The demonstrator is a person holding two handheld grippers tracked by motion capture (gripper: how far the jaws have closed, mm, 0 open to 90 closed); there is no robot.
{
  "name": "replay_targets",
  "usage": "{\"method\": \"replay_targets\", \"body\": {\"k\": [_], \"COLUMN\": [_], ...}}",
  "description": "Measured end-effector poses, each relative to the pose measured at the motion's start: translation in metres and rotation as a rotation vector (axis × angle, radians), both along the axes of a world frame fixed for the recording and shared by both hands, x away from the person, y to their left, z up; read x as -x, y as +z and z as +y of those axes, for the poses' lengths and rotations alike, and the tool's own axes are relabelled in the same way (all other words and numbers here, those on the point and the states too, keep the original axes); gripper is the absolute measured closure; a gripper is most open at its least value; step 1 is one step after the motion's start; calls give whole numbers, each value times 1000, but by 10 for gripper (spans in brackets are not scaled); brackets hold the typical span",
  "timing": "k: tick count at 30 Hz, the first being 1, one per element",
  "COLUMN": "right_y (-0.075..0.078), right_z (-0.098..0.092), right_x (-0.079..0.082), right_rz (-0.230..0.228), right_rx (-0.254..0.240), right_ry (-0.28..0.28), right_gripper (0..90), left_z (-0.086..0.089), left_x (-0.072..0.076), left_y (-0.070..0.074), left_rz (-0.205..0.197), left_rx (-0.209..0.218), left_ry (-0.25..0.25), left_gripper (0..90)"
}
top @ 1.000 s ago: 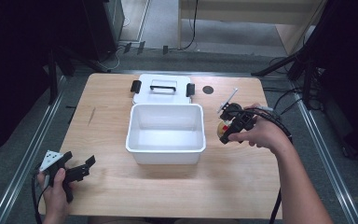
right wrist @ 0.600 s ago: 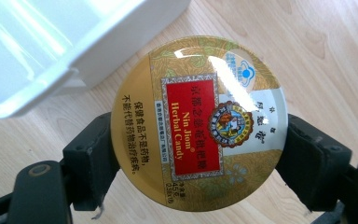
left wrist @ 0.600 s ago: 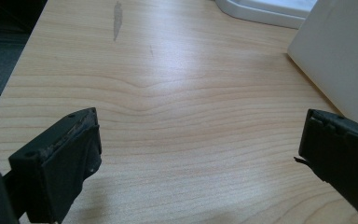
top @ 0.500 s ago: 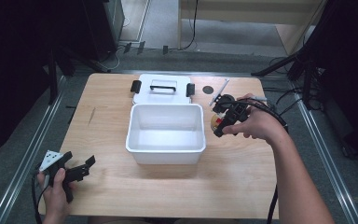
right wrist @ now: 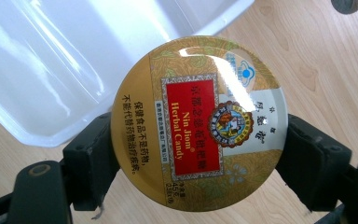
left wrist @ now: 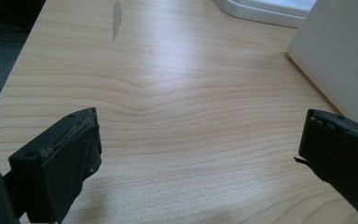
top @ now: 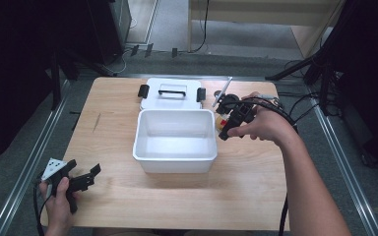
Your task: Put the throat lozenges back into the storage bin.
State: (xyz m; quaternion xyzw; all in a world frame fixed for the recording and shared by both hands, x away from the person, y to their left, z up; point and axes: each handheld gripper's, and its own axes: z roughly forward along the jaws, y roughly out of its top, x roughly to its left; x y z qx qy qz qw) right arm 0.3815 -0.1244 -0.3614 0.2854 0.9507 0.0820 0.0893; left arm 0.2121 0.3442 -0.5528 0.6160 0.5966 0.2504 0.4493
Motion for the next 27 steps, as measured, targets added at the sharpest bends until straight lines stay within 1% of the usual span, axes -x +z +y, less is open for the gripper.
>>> {"method": "replay_targets", "body": {"k": [9, 16, 22, 27], "right_y": [3, 4, 2, -1], "right_z": [15, 27, 36, 47], "right_x": [-1, -1, -1, 0], "right_rz": [-6, -8, -7, -3], "right_rx": [-1, -3, -3, -12], "right_ry": [33, 54, 73, 102], "right_gripper": [205, 205, 205, 205], "left_z": [0, 0, 0, 0], "left_x": [0, 0, 0, 0], "left_y": [0, 0, 0, 0], "left_rz": [-4, -2, -2, -2], "left_rx": [9, 6, 6, 9], "left_ry": [2, 0, 0, 1], "left_gripper": [0, 0, 0, 0]}}
